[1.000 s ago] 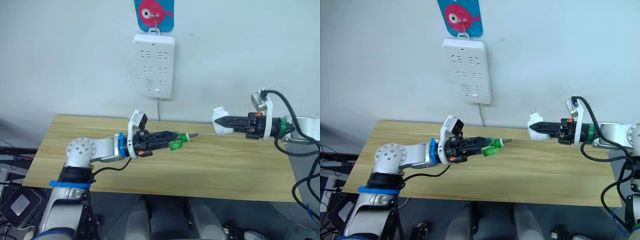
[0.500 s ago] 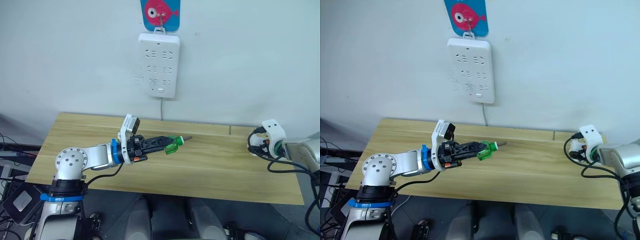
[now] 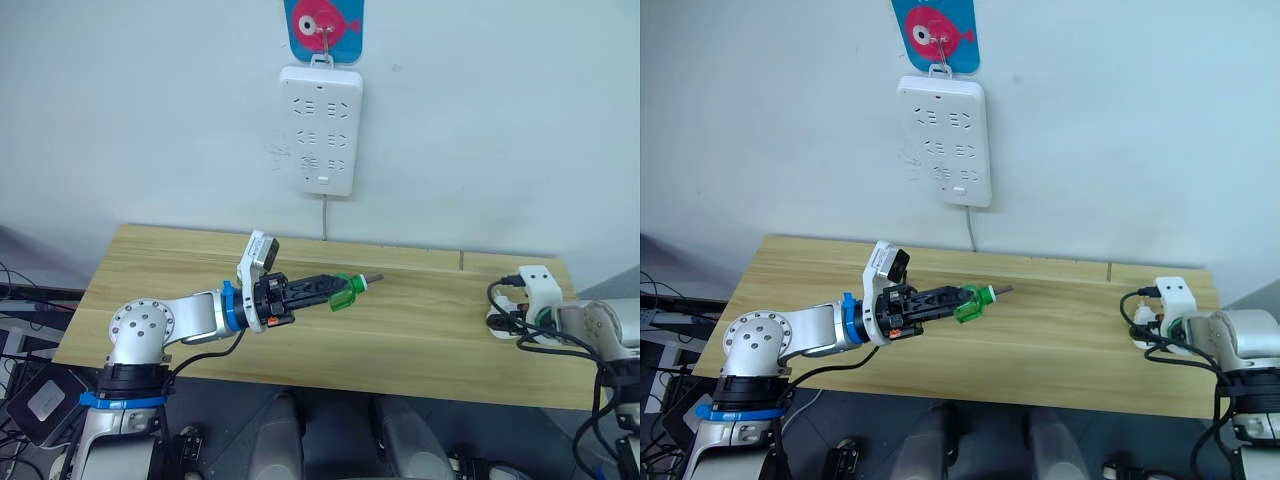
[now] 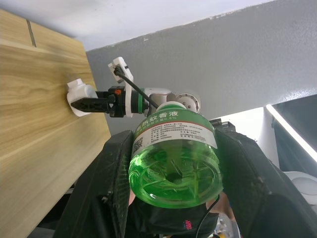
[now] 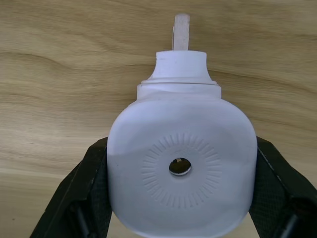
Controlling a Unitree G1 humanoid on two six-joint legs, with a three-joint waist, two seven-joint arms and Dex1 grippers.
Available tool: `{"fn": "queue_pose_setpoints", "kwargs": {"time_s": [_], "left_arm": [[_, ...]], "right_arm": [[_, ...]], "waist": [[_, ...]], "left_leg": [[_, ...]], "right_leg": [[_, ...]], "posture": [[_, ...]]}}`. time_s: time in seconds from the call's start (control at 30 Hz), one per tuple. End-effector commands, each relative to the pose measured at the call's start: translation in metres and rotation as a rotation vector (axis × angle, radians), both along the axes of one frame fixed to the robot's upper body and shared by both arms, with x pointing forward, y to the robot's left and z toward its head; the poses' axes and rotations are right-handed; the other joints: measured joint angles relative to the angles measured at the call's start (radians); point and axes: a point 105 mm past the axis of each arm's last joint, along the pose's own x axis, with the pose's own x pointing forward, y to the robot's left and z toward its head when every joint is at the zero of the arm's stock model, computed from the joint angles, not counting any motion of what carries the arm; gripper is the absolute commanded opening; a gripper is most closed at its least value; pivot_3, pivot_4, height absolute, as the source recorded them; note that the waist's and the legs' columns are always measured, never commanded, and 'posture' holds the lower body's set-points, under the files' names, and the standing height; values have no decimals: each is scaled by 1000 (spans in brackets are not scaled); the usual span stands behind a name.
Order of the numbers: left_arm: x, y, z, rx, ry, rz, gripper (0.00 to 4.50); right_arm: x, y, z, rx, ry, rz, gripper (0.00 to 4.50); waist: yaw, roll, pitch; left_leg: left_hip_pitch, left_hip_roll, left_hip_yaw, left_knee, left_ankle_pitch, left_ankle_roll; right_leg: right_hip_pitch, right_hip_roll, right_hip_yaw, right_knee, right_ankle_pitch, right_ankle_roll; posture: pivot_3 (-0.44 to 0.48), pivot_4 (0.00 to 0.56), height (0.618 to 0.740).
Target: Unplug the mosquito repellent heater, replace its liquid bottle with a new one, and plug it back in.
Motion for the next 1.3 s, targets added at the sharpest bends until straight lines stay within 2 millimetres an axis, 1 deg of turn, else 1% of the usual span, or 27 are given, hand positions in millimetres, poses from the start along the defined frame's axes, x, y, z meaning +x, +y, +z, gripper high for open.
{"fn": "queue_pose_setpoints", "kwargs": {"time_s": [0.03,0.27,0.4,0.5,0.53,0.57,0.67,0.8,0.87,0.93,0.97,1.0,1.1,1.13,1.2,1.3], "left_arm": [[-4,0,7,-19,-41,-7,2207],[-5,-1,6,-18,-48,-11,2207],[-4,0,5,-10,-50,1,2207],[-4,0,4,-10,-50,1,2207],[-4,0,4,-10,-50,1,2207],[-4,0,4,-10,-50,1,2207],[-3,1,3,-6,-50,8,2207],[-1,2,3,1,-71,28,2207],[7,1,8,31,-160,80,2207],[21,-3,18,103,-384,173,2207],[24,-4,23,117,-465,200,2207],[31,-8,29,144,-588,240,2207],[41,-19,34,213,-849,284,2207],[42,-22,34,220,-897,288,2207],[43,-26,34,222,-949,296,2207],[41,-37,33,219,-1013,286,2207]], "right_arm": [[0,-4,6,-17,-32,-21,3135],[-1,2,0,-8,-29,-23,3135],[0,6,1,-3,-42,-18,3135],[-1,5,4,-4,-47,-17,4039],[-1,4,8,-9,-54,-12,4352],[-1,3,11,-13,-60,-10,4435],[-1,4,28,0,-83,11,4435],[-3,16,59,50,-131,80,4435],[-3,35,82,167,-176,155,4435],[-2,64,108,443,-261,266,4435],[-3,71,116,530,-288,295,4435],[-4,77,124,664,-325,302,4435],[-10,88,137,905,-365,322,4435],[-12,95,143,955,-386,333,4435],[-16,105,151,1029,-394,300,4435],[-16,135,157,1084,-423,279,4435]], "waist": [[1,0,0],[0,0,0],[0,0,0],[0,0,0],[0,0,0],[0,0,0],[0,0,0],[-3,0,0],[-5,0,0],[-4,-2,1],[-3,-2,1],[-1,-2,1],[11,-2,1],[14,-2,1],[18,-3,2],[11,-3,2]], "left_leg": [[0,0,0,0,0,0],[0,0,0,0,0,0],[0,0,0,0,0,0],[0,0,0,0,0,0],[0,0,0,0,0,0],[0,0,0,0,0,0],[0,0,0,0,0,0],[0,0,0,0,0,0],[0,0,1,-1,0,0],[0,0,1,-1,0,0],[0,0,0,-1,0,0],[0,0,1,-1,0,0],[0,0,1,-2,0,0],[0,0,2,-2,0,0],[-1,-1,4,-4,-1,1],[-4,0,5,-5,-3,5]], "right_leg": [[0,0,0,0,0,0],[0,0,0,0,0,0],[0,0,0,0,0,1],[0,0,0,0,0,0],[0,0,0,0,0,0],[0,0,0,0,0,0],[0,0,0,0,0,1],[0,0,0,0,-1,1],[0,0,0,0,-1,1],[0,0,0,0,-1,1],[0,1,0,-1,0,0],[0,1,0,-1,1,-1],[1,0,1,-4,1,-2],[1,0,1,-6,1,-1],[1,-1,3,-10,2,0],[1,-1,3,-15,3,1]], "posture": [[-14,295,740],[-14,293,740],[-11,292,740],[-15,292,740],[-15,292,740],[-15,292,740],[-22,293,740],[-26,294,740],[-32,296,740],[-39,297,740],[-39,297,740],[-39,297,740],[-56,302,740],[-60,303,740],[-64,305,740],[-66,305,740]]}}
